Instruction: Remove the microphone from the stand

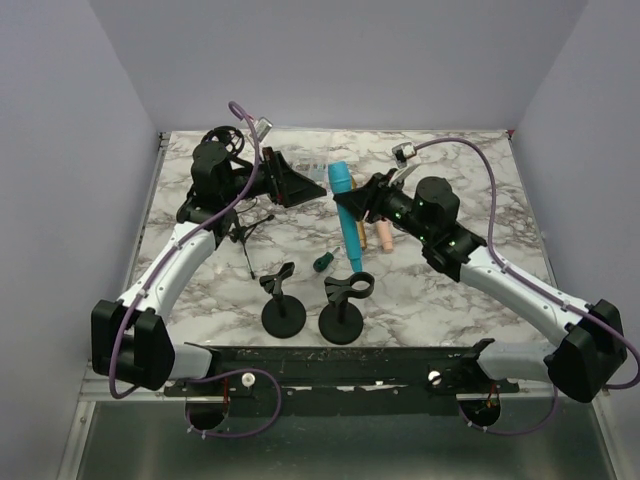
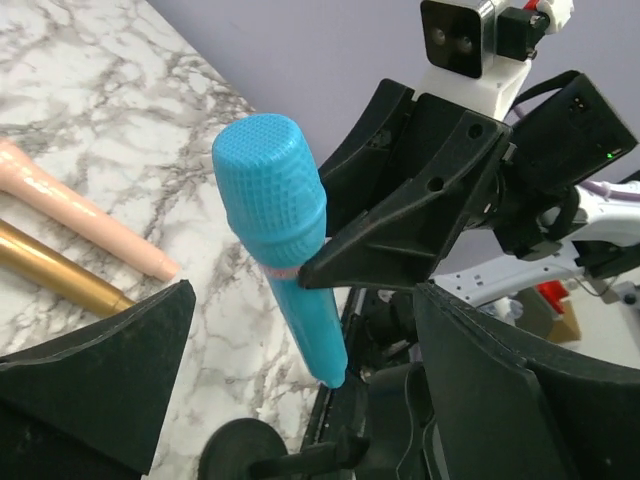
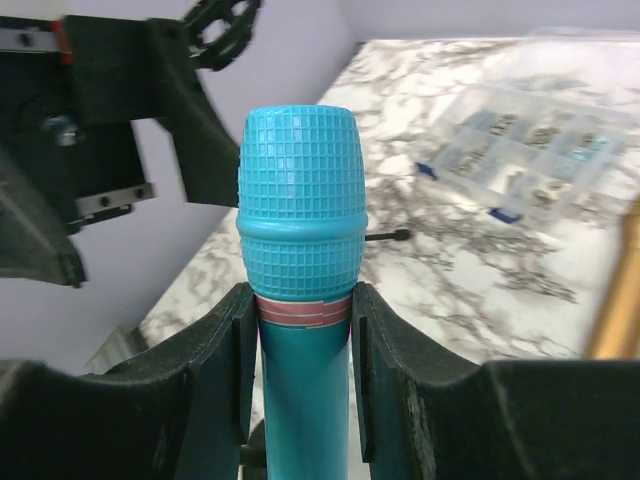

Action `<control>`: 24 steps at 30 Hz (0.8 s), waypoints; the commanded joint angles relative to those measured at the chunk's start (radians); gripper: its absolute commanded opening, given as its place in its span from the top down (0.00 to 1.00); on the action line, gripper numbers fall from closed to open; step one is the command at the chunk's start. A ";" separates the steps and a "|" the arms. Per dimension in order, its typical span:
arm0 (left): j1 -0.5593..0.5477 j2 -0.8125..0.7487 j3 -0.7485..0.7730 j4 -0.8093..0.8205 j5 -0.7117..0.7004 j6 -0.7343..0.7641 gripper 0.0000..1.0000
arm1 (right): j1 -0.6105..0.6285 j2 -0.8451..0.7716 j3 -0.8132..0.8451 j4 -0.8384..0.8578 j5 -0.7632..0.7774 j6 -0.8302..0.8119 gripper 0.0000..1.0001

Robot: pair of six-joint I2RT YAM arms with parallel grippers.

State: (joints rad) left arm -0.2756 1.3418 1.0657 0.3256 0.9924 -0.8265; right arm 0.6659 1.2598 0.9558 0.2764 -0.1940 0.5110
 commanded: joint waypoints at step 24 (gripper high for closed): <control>-0.036 -0.576 -0.109 -0.405 -0.697 0.777 0.04 | -0.337 0.303 0.165 -0.354 0.300 -0.347 0.99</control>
State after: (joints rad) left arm -0.3080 0.8482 1.0744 -0.1421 0.3985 -0.1581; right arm 0.3431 1.4803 1.0382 -0.0566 0.1654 0.2249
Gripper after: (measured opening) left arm 0.957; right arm 0.427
